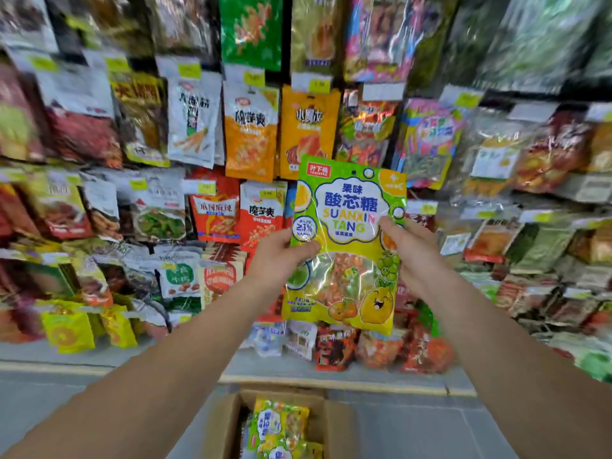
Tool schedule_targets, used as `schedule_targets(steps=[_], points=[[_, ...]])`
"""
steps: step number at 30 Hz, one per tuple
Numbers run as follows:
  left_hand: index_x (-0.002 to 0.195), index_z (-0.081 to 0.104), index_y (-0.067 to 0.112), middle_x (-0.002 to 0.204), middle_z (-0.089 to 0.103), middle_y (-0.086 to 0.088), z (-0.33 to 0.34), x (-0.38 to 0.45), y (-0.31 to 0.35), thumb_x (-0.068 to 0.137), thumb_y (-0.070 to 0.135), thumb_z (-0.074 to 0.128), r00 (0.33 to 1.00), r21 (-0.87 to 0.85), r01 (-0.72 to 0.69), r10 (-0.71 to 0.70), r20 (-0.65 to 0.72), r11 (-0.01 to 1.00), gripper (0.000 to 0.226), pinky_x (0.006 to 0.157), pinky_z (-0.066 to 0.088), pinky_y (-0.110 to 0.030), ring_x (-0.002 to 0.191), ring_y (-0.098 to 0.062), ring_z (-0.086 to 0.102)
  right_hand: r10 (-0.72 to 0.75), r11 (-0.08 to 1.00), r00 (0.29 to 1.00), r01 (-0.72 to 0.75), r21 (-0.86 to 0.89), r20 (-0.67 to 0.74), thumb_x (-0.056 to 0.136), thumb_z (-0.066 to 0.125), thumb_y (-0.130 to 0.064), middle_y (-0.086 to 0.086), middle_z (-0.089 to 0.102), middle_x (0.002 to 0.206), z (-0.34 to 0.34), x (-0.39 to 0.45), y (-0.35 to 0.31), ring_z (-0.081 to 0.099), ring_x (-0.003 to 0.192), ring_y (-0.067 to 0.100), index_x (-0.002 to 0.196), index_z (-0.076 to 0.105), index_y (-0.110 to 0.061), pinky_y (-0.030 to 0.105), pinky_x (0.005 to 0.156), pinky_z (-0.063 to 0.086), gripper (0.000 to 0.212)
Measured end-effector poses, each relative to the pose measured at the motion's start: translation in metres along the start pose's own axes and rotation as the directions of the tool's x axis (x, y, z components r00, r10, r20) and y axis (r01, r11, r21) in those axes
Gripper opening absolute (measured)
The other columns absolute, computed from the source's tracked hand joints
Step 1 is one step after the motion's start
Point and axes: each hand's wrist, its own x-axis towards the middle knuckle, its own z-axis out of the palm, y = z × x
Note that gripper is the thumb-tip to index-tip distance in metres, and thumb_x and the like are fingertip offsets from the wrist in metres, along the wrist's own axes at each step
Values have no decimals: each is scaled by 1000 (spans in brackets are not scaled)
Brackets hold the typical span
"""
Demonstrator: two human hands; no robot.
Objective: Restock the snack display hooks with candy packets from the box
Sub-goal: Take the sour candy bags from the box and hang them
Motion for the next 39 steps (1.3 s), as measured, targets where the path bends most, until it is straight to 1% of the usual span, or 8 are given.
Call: schedule_targets(steps=[4, 7, 10, 14, 21, 24, 29, 39], points=[[93, 64, -7, 81, 61, -7, 16, 8, 61, 65, 39, 75, 994, -11, -99, 99, -39, 995, 55, 74, 39, -33, 75, -14, 54, -105, 994, 994, 105, 30, 3, 92, 67, -25, -2, 74, 101, -10, -5, -60, 66, 103, 19, 96, 70, -21, 49, 101, 50, 6], [89, 68, 2, 79, 61, -4, 24, 16, 89, 65, 43, 74, 988, 14, -150, 151, -34, 989, 48, 73, 40, -34, 73, -16, 54, -134, 988, 991, 133, 79, 7, 94, 65, -25, -7, 64, 105, -17, -8, -91, 59, 105, 13, 86, 55, -29, 37, 100, 46, 14], [95, 65, 0, 83, 59, -4, 29, 26, 114, 63, 49, 72, 979, 26, -203, 204, -28, 979, 59, 72, 39, -35, 77, -16, 52, -152, 981, 988, 152, 121, -9, 93, 67, -28, -1, 50, 142, -19, 0, -114, 48, 128, 18, 132, 51, -21, 37, 110, 31, 42], [82, 61, 6, 83, 56, 0, 30, 54, 148, 84, 30, 71, 983, 12, -180, 181, -40, 984, 26, 68, 37, -29, 79, -16, 51, -144, 977, 989, 144, 157, -14, 92, 68, -33, -3, 27, 160, -14, 28, -143, 29, 145, 21, 154, 24, -19, 46, 118, 19, 77], [117, 61, 15, 117, 59, 11, 35, 118, 197, 92, 36, 65, 980, -100, -196, 198, 10, 975, 33, 92, 33, -37, 114, -13, 53, -227, 958, 974, 227, 177, -20, 86, 73, -36, -2, 38, 154, -8, 91, -180, 40, 138, 20, 152, 31, -17, 43, 117, 21, 80], [102, 66, 26, 104, 65, 14, 34, 153, 207, 94, 32, 63, 963, -79, -259, 263, 51, 963, 10, 87, 38, -35, 93, -8, 59, -235, 956, 972, 236, 172, -27, 86, 73, -40, -3, 45, 146, -6, 121, -189, 42, 132, 17, 147, 36, -16, 44, 114, 22, 75], [83, 64, 34, 85, 66, 16, 34, 208, 210, 94, 28, 64, 940, -60, -333, 336, 51, 941, 12, 77, 45, -27, 81, -4, 61, -320, 947, 940, 318, -37, -120, 87, 70, -28, -7, 66, 68, -5, 166, -201, 56, 68, 13, 73, 64, -20, 31, 71, 46, 17], [99, 70, 16, 99, 72, -4, 64, 283, 208, 91, 30, 67, 963, -13, -271, 271, -19, 963, 16, 79, 47, -38, 91, -21, 64, -611, 654, 775, 381, -654, -160, 90, 63, -29, -2, 56, 130, -45, 215, -249, 53, 109, 16, 138, 48, -17, 31, 92, 41, 52]])
